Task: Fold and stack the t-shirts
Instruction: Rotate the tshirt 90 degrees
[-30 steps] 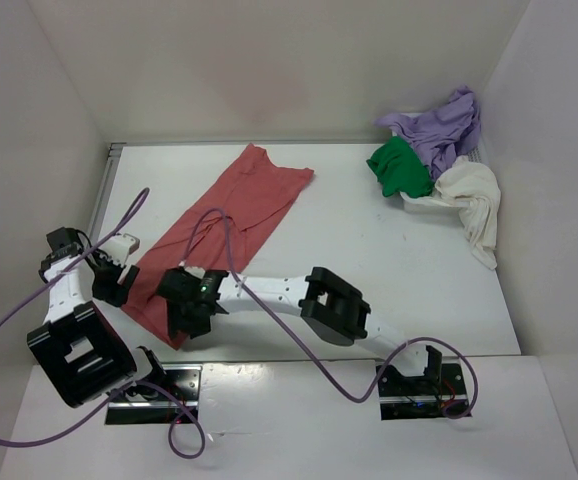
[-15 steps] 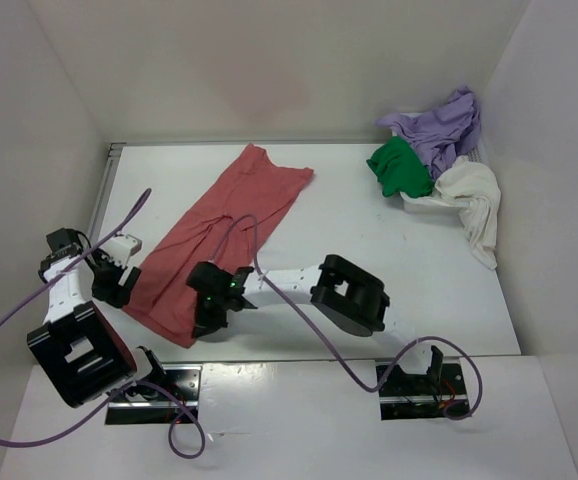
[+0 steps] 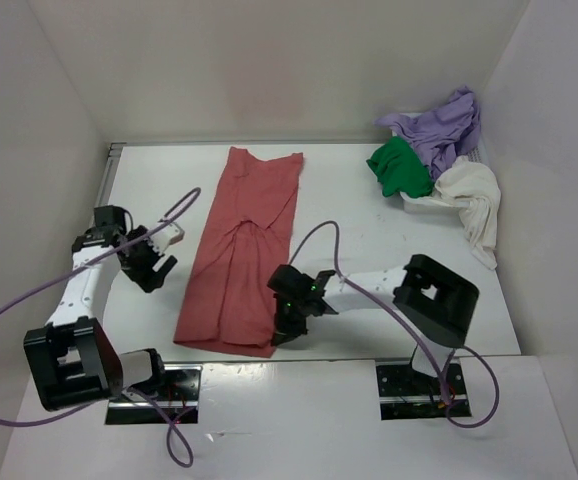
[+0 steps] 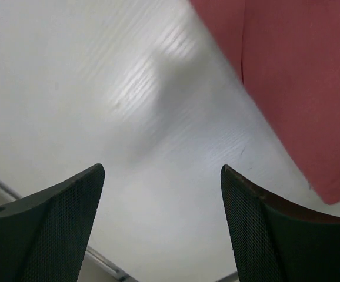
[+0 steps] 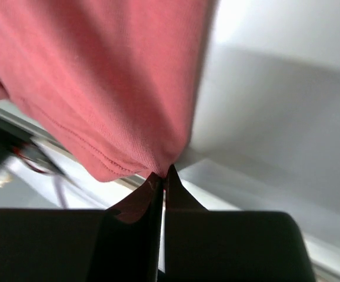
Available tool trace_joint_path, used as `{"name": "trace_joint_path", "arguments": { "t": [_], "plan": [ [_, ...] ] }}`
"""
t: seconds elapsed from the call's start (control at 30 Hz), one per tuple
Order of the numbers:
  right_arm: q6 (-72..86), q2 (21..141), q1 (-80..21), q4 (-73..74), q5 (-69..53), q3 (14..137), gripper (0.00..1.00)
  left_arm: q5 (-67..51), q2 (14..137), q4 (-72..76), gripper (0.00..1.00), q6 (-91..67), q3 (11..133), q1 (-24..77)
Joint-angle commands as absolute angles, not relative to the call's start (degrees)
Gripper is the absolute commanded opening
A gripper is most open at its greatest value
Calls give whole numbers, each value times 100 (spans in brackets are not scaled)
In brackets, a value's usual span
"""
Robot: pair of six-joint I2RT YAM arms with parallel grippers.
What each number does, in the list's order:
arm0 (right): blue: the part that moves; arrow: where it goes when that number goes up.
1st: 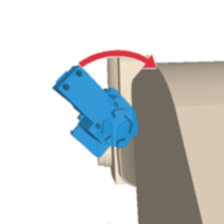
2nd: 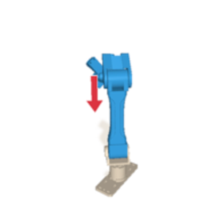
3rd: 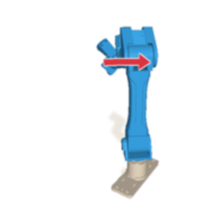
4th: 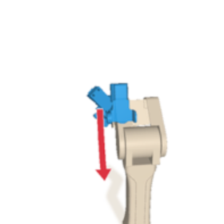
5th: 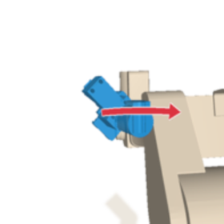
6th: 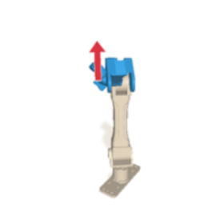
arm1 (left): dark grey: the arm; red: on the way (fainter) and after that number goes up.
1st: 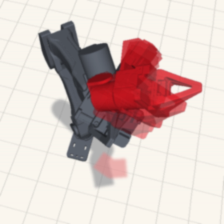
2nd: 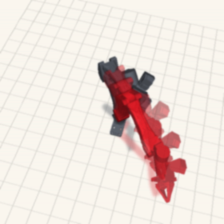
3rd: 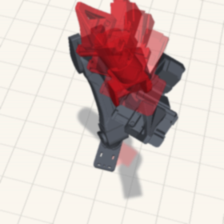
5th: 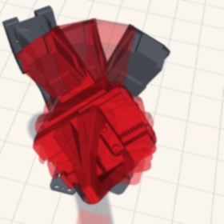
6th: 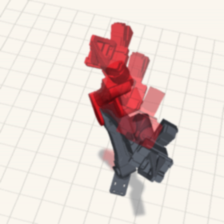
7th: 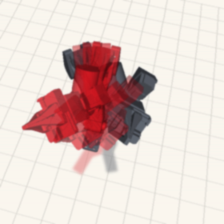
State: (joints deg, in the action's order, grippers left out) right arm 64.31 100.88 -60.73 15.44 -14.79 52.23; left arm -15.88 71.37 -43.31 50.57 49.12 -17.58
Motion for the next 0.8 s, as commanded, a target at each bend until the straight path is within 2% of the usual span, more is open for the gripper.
{"name": "trace_joint_path", "arguments": {
  "t": [0.0, 0.1, 0.17, 0.23, 0.3, 0.37, 0.5, 0.6, 0.67, 0.77],
  "plan": [
    [6152, 9337, -6038, 2337, -1125, 4536, 0, -1794, 6847, -4447, 87, 4633, 5255, -951],
    [6152, 8843, -6038, 2592, -1046, 4176, 0, -1381, 6847, -4447, 88, 4334, 5422, -99],
    [6091, 8658, -6038, 2706, -993, 4052, 29, -1152, 6794, -4447, 88, 4280, 5423, 358],
    [5950, 8473, -6038, 2898, -941, 4165, 53, -854, 6523, -4447, 88, 4280, 5274, 1070],
    [5801, 8342, -6038, 3093, -862, 4288, 60, -512, 5937, -4534, 88, 4831, 5081, 1710],
    [5801, 8069, -6038, 3295, -791, 4438, 64, -204, 5286, -4666, 89, 5985, 4520, 2055],
    [5801, 7665, -6038, 3349, -686, 4438, 65, 166, 2654, -5298, 95, 8801, 3465, 2548],
    [5915, 7603, -6038, 3244, -686, 4438, 65, -95, 1752, -6281, 91, 10338, 3147, 2549],
    [5915, 7603, -6038, 3174, -686, 4438, 65, -595, 1749, -6495, 87, 10652, 3251, 2549],
    [5915, 7550, -6038, 3121, -686, 4377, 66, -1466, 2686, -6609, 86, 10880, 3822, 2602]
  ]
}}
